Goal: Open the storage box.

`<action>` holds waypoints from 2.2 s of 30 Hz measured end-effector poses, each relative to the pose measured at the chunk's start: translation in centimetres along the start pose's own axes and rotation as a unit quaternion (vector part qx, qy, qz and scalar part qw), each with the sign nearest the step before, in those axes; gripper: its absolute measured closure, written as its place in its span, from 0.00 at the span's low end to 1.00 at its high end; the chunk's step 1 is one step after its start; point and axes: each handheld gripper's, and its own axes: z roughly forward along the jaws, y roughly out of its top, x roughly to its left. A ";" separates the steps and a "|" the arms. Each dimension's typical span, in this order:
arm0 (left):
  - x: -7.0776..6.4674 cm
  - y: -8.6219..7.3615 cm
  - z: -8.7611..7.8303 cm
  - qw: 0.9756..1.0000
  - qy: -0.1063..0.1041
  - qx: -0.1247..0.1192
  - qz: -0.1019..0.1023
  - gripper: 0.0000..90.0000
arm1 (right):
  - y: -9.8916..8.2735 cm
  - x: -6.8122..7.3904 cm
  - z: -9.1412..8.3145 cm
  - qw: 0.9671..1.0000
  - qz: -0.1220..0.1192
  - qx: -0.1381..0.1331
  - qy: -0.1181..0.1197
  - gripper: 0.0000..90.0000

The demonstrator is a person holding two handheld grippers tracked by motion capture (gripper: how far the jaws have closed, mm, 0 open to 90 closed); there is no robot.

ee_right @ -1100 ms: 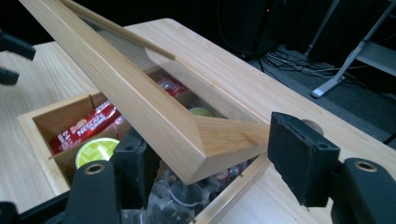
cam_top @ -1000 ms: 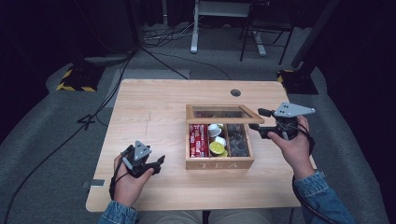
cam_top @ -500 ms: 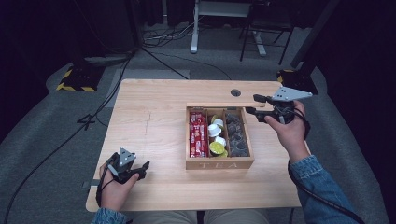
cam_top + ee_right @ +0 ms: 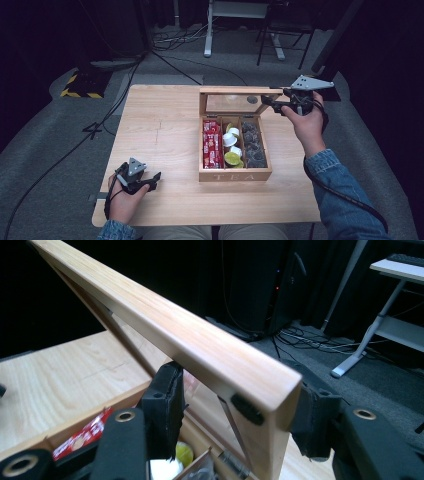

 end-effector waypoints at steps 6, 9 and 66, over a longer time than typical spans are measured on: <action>0.0 0.1 0.5 1.000 -0.002 0.008 0.011 0.35 | 1.2 -1.0 1.2 1.000 0.001 0.003 -0.014 0.51; 0.0 0.1 0.6 1.000 -0.003 0.013 0.008 0.34 | 1.7 -1.4 1.7 1.000 0.003 0.007 -0.020 0.51; 0.0 0.5 1.1 1.000 -0.008 0.027 0.008 0.32 | -0.1 -6.8 8.4 0.990 0.123 0.006 -0.073 0.50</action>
